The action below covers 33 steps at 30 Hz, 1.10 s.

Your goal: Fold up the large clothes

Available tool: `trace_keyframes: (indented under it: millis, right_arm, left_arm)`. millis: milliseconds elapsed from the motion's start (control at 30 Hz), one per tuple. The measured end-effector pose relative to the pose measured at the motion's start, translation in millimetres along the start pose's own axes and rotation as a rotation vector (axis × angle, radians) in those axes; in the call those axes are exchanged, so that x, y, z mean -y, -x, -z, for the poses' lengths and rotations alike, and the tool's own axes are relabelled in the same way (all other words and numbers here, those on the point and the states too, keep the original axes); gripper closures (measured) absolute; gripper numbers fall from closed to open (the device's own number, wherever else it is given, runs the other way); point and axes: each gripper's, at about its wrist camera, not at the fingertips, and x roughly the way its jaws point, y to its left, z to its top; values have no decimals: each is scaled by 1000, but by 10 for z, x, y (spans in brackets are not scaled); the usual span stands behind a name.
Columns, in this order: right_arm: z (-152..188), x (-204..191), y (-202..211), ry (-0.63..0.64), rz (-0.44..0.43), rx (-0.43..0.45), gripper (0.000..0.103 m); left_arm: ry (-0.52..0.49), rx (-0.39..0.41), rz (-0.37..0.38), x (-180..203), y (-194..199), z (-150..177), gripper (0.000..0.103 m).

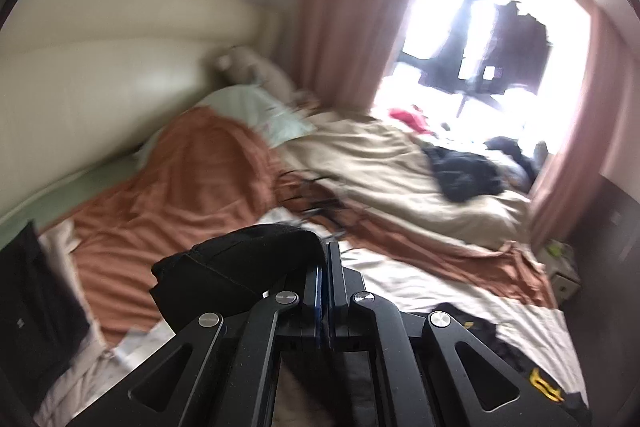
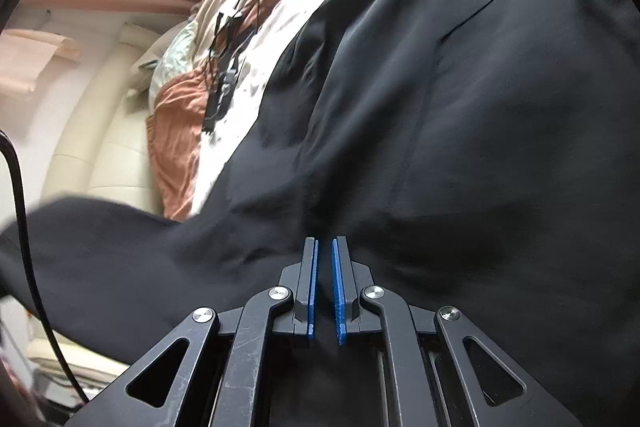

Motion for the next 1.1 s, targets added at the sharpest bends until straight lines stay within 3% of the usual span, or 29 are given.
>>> trace_keyframes:
  millis: [300,333,400,433,533,700,967,1100]
  right_arm:
    - [34,106,1123,2,12,120,91]
    - [51,125,1283,2,20,143,88]
    - [114,219,1545,-16,20,187,69]
    - [159,268,1675,-20,23,211,68]
    - [258,446,1945,-19,57,241,68]
    - [136,878,2150,-144,44,266,68]
    - [-64,1411,2630,-292,51,386,68]
    - [-83,1513,2661,-346,7,395,68]
  left_arm:
    - [-112,12,186,1096,105,-87,102]
    - [-126,7,200,1223,85,-68,102]
    - [-147,-8,234,1427,61,-14,102]
    - [-157,-15,253,1521,57,19,102]
    - [-194,-43,319,1827,44,146,102]
    - [-250,-126,432,2322,-99,461,102]
    - [-261,-244,493,2811,-562,1037,102]
    - [-247,-341,523,3014,-862,1365,102]
